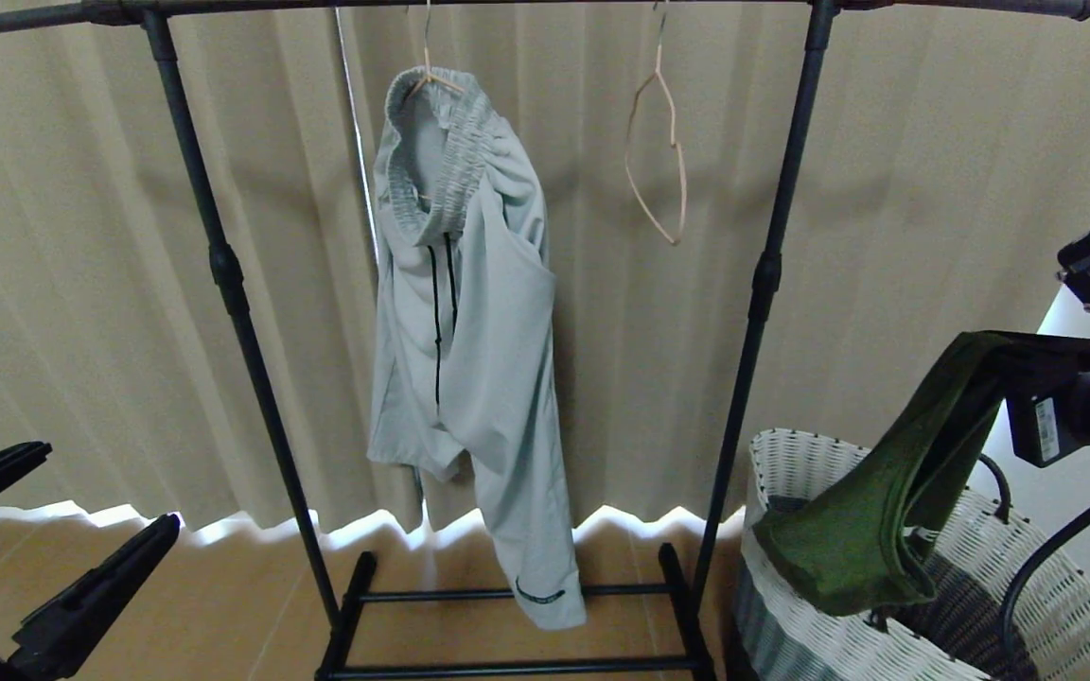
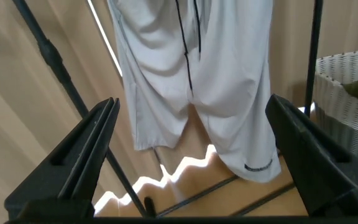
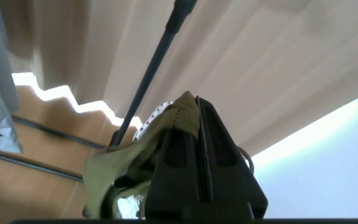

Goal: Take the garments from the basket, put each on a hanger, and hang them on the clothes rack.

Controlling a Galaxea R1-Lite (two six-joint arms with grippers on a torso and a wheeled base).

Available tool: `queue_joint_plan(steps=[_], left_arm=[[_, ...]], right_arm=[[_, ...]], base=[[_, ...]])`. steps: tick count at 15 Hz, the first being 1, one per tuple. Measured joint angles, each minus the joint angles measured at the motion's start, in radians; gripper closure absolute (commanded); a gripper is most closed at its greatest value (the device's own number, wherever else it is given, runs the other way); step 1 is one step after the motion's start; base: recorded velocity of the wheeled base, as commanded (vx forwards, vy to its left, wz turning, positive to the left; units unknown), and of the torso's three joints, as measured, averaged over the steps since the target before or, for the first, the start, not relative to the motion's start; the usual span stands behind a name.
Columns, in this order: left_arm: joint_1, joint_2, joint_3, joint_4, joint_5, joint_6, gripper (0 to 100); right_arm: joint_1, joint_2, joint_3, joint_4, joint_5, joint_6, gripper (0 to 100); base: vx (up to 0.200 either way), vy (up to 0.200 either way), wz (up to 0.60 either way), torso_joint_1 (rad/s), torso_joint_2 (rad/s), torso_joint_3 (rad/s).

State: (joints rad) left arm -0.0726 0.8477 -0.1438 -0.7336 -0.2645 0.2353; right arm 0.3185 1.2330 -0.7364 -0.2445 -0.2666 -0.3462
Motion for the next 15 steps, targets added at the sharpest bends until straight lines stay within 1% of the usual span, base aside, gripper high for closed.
queue_joint_plan(steps=[2, 4, 6, 7, 9, 10, 12, 14, 15], left_arm=[[-0.004, 0.0, 0.014, 0.0, 0.0, 0.009, 0], [-0.035, -0.001, 0.054, 0.0, 0.0, 0.014, 0], [-0.097, -0.002, 0.083, 0.001, 0.0, 0.015, 0], [-0.142, -0.002, 0.081, 0.001, 0.0, 0.015, 0], [-0.242, 0.003, 0.04, 0.007, 0.002, 0.015, 0], [-0.301, 0.015, 0.007, 0.009, 0.002, 0.016, 0], [-0.399, 0.066, -0.046, 0.012, 0.004, 0.039, 0], [-0.462, 0.146, -0.094, 0.013, 0.006, 0.087, 0], [-0.484, 0.193, -0.127, 0.013, 0.008, 0.098, 0]], right_arm=[[0.006, -0.003, 0.001, 0.001, 0.001, 0.0, 100], [0.032, -0.004, -0.001, 0.002, 0.001, 0.0, 100], [0.076, 0.0, -0.011, 0.002, 0.001, 0.0, 100], [0.118, 0.005, -0.027, 0.001, 0.003, 0.001, 100], [0.209, 0.023, -0.088, -0.001, 0.016, 0.012, 100], [0.257, 0.038, -0.125, -0.001, 0.031, 0.029, 100], [0.33, 0.074, -0.187, -0.001, 0.097, 0.082, 100], [0.37, 0.103, -0.217, -0.001, 0.169, 0.1, 100], [0.391, 0.111, -0.223, -0.001, 0.187, 0.105, 100]], base=[[0.0, 0.0, 0.0, 0.0, 0.0, 0.0], [0.0, 0.0, 0.0, 0.0, 0.0, 0.0], [0.0, 0.0, 0.0, 0.0, 0.0, 0.0], [0.0, 0.0, 0.0, 0.0, 0.0, 0.0], [0.0, 0.0, 0.0, 0.0, 0.0, 0.0], [0.0, 0.0, 0.0, 0.0, 0.0, 0.0], [0.0, 0.0, 0.0, 0.0, 0.0, 0.0], [0.0, 0.0, 0.0, 0.0, 0.0, 0.0], [0.0, 0.0, 0.0, 0.0, 0.0, 0.0]])
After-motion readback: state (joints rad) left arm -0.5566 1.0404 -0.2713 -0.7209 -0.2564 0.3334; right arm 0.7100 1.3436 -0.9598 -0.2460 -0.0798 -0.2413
